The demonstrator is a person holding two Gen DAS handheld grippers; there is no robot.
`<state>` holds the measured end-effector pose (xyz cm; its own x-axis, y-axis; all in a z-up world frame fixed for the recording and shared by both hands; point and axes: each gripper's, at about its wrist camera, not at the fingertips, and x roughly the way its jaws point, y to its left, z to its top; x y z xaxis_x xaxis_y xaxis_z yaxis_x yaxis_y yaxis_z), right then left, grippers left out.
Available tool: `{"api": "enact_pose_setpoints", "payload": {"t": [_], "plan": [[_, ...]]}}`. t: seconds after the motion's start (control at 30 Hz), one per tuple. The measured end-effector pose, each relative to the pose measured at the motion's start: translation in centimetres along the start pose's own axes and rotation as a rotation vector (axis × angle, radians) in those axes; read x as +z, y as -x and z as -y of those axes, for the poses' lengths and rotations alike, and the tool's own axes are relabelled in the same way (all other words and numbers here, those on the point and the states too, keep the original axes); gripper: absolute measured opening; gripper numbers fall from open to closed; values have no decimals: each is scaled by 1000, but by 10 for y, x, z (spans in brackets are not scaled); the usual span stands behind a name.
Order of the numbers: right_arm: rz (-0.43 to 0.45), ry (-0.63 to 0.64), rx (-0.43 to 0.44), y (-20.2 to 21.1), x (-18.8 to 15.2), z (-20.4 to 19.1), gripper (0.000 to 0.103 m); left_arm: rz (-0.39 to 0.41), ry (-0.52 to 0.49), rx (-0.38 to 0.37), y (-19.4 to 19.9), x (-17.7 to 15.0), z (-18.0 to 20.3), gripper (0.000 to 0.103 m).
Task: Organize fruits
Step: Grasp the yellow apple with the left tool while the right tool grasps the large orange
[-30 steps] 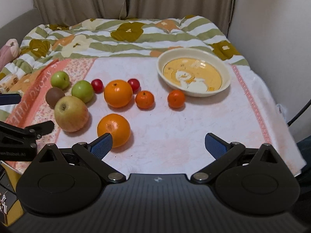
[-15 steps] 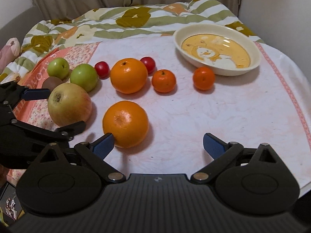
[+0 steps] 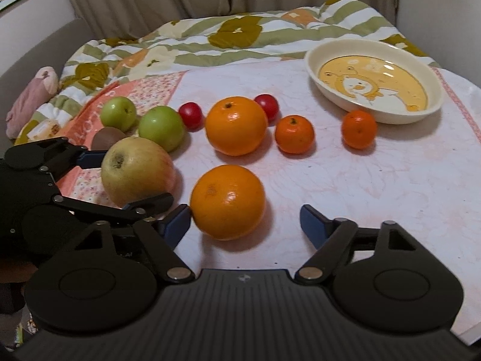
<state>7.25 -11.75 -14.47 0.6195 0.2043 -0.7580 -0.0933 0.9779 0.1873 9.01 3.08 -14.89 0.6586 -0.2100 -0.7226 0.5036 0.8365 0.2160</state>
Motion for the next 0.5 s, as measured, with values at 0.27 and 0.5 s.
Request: {"api": "enact_pose_setpoints", "payload": {"t": [0.27,0.5], "plan": [[-10,39,22,-8,0,-9,79,-19,-1,12,6,-4,-1,80],[4,67,18,-13,2,-11,74,-24,12,24,10,-8,0,80]]}}
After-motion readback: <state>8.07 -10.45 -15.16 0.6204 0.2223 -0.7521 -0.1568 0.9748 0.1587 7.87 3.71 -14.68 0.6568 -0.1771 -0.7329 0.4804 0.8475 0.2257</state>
